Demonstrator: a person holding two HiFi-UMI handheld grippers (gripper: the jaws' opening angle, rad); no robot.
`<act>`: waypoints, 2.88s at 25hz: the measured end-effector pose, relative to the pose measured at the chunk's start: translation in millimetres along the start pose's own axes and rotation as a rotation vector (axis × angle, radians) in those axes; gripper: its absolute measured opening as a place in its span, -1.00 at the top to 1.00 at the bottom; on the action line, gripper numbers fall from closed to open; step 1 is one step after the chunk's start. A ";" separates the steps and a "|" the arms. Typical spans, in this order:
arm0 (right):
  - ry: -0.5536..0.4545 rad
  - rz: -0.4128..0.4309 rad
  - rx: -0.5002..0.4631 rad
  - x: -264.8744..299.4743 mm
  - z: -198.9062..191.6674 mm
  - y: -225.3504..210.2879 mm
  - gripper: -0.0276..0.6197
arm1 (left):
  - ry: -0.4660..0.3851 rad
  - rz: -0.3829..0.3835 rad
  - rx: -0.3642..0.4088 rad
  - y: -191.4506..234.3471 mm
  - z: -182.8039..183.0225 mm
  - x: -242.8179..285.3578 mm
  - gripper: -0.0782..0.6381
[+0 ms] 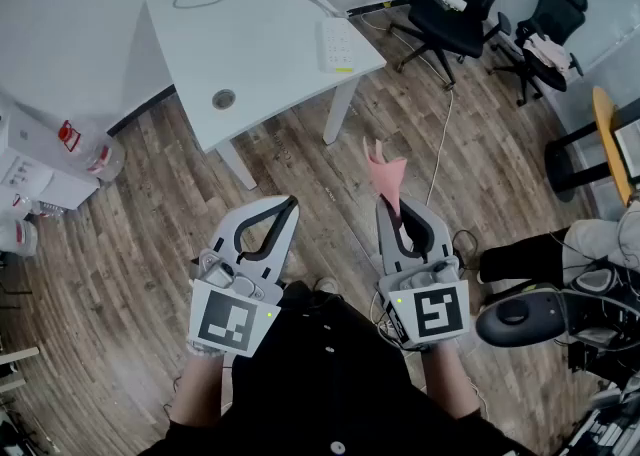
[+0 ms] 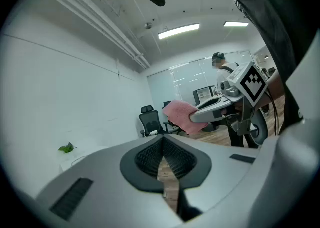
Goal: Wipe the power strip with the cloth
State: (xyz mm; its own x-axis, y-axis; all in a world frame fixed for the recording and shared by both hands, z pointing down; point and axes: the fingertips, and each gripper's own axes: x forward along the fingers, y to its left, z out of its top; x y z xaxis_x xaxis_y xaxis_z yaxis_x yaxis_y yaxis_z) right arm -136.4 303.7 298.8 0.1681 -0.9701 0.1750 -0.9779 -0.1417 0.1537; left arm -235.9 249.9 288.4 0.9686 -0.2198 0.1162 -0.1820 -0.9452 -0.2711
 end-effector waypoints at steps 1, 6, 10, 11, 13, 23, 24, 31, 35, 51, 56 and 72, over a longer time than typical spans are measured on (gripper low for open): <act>-0.001 0.002 -0.002 -1.2 0.0 -1.0 0.75 | 0.002 0.000 -0.001 -1.8 0.2 0.5 0.74; -0.014 0.009 -0.004 -5.8 0.9 -3.1 0.75 | 0.008 0.001 0.000 -8.7 1.1 1.1 0.74; -0.015 0.015 -0.007 -7.2 0.1 -3.9 0.75 | 0.012 -0.001 0.004 -11.6 1.2 1.8 0.74; -0.015 0.016 -0.005 -7.1 -0.3 -4.7 0.75 | 0.012 -0.001 0.004 -12.3 1.2 2.7 0.74; -0.016 0.016 -0.003 -7.0 -1.3 -6.8 0.75 | 0.014 -0.001 0.000 -13.7 0.9 4.9 0.74; -0.026 -0.006 0.026 -18.1 -7.8 -29.8 0.75 | 0.013 -0.016 0.012 -29.3 6.7 22.7 0.74; -0.026 -0.008 0.030 -20.0 -8.5 -34.4 0.75 | 0.013 -0.016 0.014 -31.6 8.9 26.0 0.74; -0.027 0.006 0.030 -32.7 -12.1 -60.4 0.75 | 0.022 0.017 0.026 -48.1 22.0 41.6 0.74; -0.038 0.030 0.025 -38.3 -15.9 -69.2 0.75 | 0.035 0.051 0.029 -53.7 25.3 46.6 0.74; -0.051 -0.031 0.014 -36.8 -28.6 -111.8 0.75 | 0.019 0.046 0.043 -57.5 24.5 80.4 0.74; -0.033 -0.056 0.012 -14.1 -31.1 -127.6 0.75 | 0.011 0.012 0.027 -43.7 15.8 111.3 0.74; -0.006 -0.037 -0.001 158.2 -1.4 -184.5 0.75 | 0.027 -0.008 0.012 91.5 -6.2 223.7 0.74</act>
State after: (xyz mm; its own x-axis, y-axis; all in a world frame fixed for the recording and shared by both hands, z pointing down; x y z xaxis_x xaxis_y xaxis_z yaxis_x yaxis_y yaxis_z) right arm 70.8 176.7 299.5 0.2038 -0.9653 0.1631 -0.9708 -0.1778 0.1607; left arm -36.9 112.7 295.6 0.9650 -0.2188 0.1442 -0.1721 -0.9441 -0.2813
